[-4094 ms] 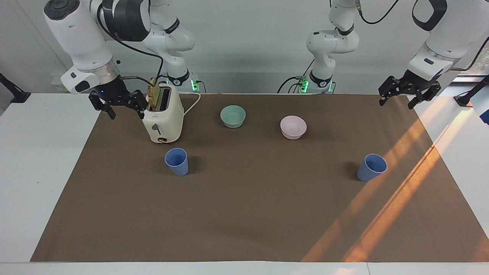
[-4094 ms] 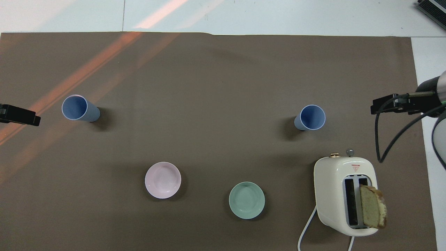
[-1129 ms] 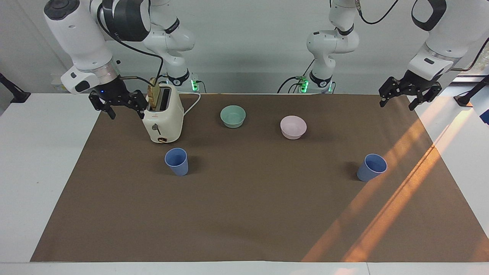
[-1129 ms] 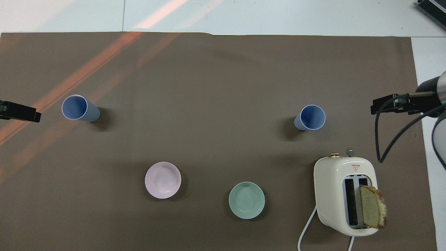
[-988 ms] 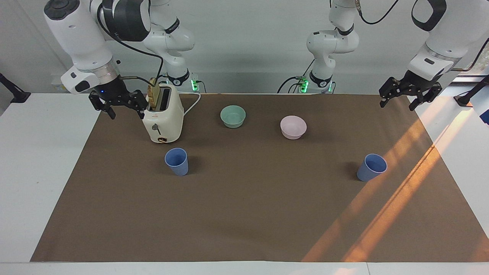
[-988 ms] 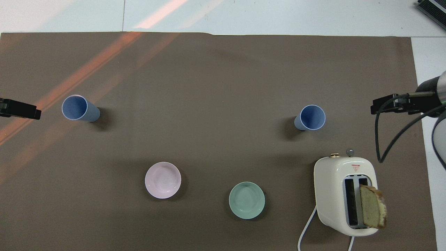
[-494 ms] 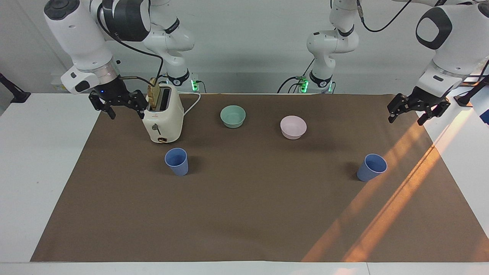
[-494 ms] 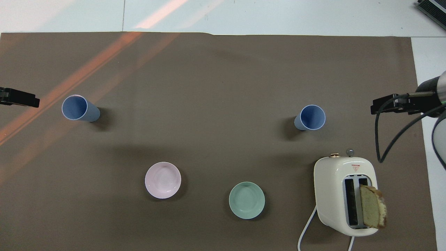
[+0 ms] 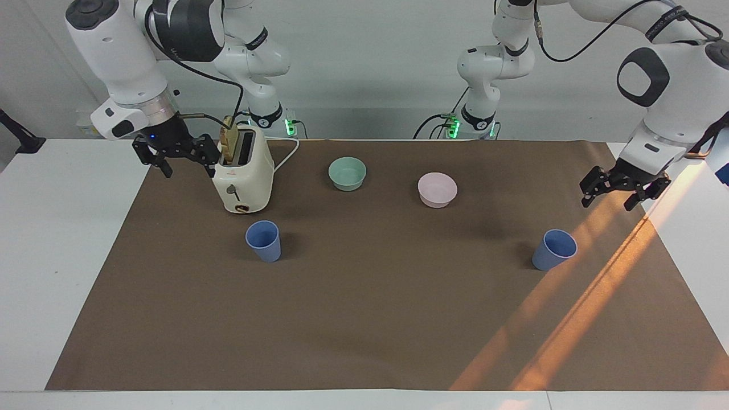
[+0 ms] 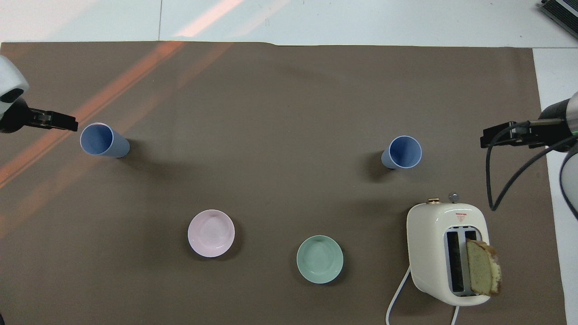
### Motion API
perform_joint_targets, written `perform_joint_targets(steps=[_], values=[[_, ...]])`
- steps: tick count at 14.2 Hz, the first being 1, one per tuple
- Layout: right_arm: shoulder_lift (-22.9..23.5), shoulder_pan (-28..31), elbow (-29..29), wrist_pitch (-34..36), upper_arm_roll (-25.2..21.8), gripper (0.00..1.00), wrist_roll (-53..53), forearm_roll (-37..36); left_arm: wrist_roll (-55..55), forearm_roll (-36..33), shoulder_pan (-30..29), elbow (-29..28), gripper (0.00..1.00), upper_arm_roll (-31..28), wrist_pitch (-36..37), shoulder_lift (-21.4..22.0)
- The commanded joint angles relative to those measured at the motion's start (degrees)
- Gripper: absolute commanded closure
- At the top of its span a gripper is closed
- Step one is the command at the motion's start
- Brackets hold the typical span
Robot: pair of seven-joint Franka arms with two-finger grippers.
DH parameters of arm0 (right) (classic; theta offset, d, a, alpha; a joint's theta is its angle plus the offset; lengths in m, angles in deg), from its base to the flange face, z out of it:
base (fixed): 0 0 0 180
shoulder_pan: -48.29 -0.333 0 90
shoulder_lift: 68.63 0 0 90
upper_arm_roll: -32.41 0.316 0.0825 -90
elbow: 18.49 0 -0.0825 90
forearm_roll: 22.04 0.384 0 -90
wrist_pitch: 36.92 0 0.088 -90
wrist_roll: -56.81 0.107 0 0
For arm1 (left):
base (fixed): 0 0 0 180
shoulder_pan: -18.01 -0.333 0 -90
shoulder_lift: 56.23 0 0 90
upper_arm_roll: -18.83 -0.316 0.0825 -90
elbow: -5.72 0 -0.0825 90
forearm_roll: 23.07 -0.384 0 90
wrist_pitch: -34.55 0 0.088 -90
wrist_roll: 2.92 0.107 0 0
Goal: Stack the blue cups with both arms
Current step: 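Reach the left gripper to the blue cup and grasp it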
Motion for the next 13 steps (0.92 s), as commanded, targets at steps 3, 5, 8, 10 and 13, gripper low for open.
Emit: perform_joint_targets(steps=[3, 5, 8, 10, 13], values=[[-0.6, 0.5, 0.0, 0.52, 0.27, 0.0, -1.04, 0.51, 1.02, 1.78, -0.86, -7.32, 0.0, 0.52, -9.67, -1.05], [-0.6, 0.5, 0.0, 0.52, 0.27, 0.0, -1.04, 0.51, 1.02, 2.4, -0.77, -9.26, 0.0, 0.52, -13.1, -1.93], [-0.6, 0.5, 0.0, 0.52, 0.27, 0.0, -1.04, 0.51, 1.02, 2.4, -0.77, -9.89, 0.02, 0.61, -15.23, -3.78], [-0.6, 0.5, 0.0, 0.52, 0.27, 0.0, -1.04, 0.51, 1.02, 2.57, -0.68, -10.32, 0.27, 0.61, -15.66, -4.04], [-0.6, 0.5, 0.0, 0.52, 0.27, 0.0, -1.04, 0.51, 1.02, 2.75, -0.86, -10.85, 0.83, 0.61, -15.93, -3.96]])
